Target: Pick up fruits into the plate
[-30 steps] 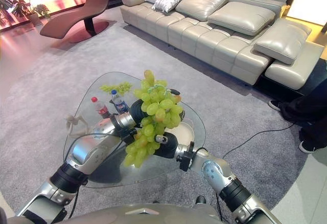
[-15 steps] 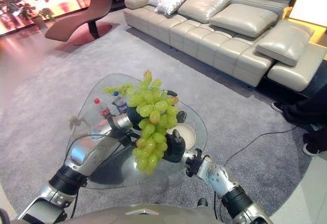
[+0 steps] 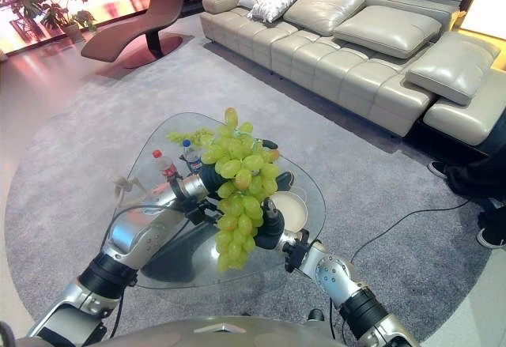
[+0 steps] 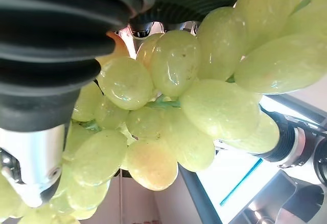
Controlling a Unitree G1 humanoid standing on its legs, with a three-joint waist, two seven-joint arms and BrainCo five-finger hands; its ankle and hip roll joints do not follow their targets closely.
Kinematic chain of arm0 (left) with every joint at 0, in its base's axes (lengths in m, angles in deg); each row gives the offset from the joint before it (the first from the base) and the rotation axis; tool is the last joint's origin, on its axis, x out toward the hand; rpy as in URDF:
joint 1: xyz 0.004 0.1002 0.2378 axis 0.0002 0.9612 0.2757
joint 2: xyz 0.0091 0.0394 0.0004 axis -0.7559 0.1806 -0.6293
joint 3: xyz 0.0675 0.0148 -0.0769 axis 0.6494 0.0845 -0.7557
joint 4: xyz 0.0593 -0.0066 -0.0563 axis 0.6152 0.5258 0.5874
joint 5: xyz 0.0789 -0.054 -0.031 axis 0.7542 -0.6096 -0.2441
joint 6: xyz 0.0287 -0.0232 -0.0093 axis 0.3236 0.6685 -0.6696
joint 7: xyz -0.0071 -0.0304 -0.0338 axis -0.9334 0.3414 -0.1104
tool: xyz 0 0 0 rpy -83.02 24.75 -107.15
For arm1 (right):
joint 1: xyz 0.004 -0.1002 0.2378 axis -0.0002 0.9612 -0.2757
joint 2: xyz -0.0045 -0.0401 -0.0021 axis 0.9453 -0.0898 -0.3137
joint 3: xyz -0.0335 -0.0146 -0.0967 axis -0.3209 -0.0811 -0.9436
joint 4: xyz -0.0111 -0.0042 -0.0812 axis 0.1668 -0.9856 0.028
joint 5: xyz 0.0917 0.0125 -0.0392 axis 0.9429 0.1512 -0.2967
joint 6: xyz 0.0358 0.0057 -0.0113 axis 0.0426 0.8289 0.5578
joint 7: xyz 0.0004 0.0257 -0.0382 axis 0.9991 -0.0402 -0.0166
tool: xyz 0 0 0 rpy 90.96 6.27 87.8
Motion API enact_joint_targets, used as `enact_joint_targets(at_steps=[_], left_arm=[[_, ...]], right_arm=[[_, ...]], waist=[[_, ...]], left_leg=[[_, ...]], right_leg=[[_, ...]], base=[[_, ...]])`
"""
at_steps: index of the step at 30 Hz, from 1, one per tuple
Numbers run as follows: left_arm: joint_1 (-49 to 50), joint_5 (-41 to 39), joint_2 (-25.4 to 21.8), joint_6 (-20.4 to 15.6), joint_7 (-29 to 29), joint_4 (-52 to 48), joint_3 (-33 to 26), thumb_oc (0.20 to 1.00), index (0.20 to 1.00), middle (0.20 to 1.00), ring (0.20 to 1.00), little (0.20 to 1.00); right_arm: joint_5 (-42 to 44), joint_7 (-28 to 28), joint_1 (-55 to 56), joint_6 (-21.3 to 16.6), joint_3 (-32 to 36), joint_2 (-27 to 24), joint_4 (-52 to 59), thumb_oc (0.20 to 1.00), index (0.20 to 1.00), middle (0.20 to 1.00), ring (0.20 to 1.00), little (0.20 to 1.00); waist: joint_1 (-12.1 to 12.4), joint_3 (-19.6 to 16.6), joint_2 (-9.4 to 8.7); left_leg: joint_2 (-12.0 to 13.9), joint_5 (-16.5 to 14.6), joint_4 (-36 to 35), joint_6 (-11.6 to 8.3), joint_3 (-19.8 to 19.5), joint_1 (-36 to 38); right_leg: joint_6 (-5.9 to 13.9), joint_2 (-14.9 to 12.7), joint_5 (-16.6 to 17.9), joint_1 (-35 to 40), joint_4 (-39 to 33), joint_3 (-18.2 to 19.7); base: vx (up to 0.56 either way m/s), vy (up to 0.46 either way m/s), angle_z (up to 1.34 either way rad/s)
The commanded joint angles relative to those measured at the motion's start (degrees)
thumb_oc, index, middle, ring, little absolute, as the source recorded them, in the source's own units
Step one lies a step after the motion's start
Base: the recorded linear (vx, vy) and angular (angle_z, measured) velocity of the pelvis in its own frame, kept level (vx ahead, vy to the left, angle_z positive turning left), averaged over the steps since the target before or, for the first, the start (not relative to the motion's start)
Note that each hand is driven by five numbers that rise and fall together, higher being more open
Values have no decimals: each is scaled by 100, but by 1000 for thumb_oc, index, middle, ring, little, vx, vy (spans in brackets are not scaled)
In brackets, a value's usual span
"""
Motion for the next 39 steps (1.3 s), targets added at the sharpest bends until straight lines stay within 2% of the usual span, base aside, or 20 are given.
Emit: enact_joint_targets(at_steps=[1, 12, 26, 27, 28, 39], left_arm=[[-621, -176, 121, -125, -6, -11, 170, 200, 200, 200, 200, 200], [-823, -284, 52, -62, -224, 48, 139, 200, 200, 200, 200, 200], [-953, -197, 186, -150, -461, 330, 87, 200, 200, 200, 200, 200], [-964, -179, 213, -154, -466, 379, 79, 200, 200, 200, 200, 200], [-972, -179, 220, -160, -479, 398, 80, 200, 200, 200, 200, 200], [-1006, -79, 286, -199, -499, 473, 60, 200, 200, 200, 200, 200]], right_arm=[[-73, 45, -635, -386, 0, 415, 501, 1000, 1000, 1000, 1000, 1000], [-1021, 90, -826, -617, -95, 107, 394, 1000, 1000, 1000, 1000, 1000], [-1425, 189, -929, -627, -185, 121, 278, 1000, 1000, 1000, 1000, 1000], [-1429, 172, -941, -651, -179, 134, 254, 407, 407, 407, 407, 407], [-1421, 165, -950, -656, -177, 139, 239, 200, 200, 200, 200, 200], [-1412, 119, -949, -633, -194, 247, 147, 200, 200, 200, 200, 200]], waist=[[36, 198, -127], [26, 185, -170], [-11, 194, -161], [-14, 193, -163], [-14, 192, -165], [2, 194, -164]], left_leg=[[-205, -686, 77, 80, 435, 248], [-196, -673, 73, 60, 451, 254], [-191, -657, 66, 47, 471, 269], [-190, -656, 64, 46, 470, 275], [-189, -656, 65, 44, 472, 272], [-184, -632, 51, 34, 459, 267]], right_leg=[[97, 25, -776, 565, 79, -33], [96, 33, -772, 574, 74, -23], [84, 46, -778, 587, 82, 14], [82, 47, -778, 591, 82, 16], [81, 47, -780, 591, 81, 18], [76, 48, -775, 604, 66, 10]], base=[[0, 0, 0], [0, 0, 0], [0, 0, 0], [0, 0, 0], [0, 0, 0], [0, 0, 0]])
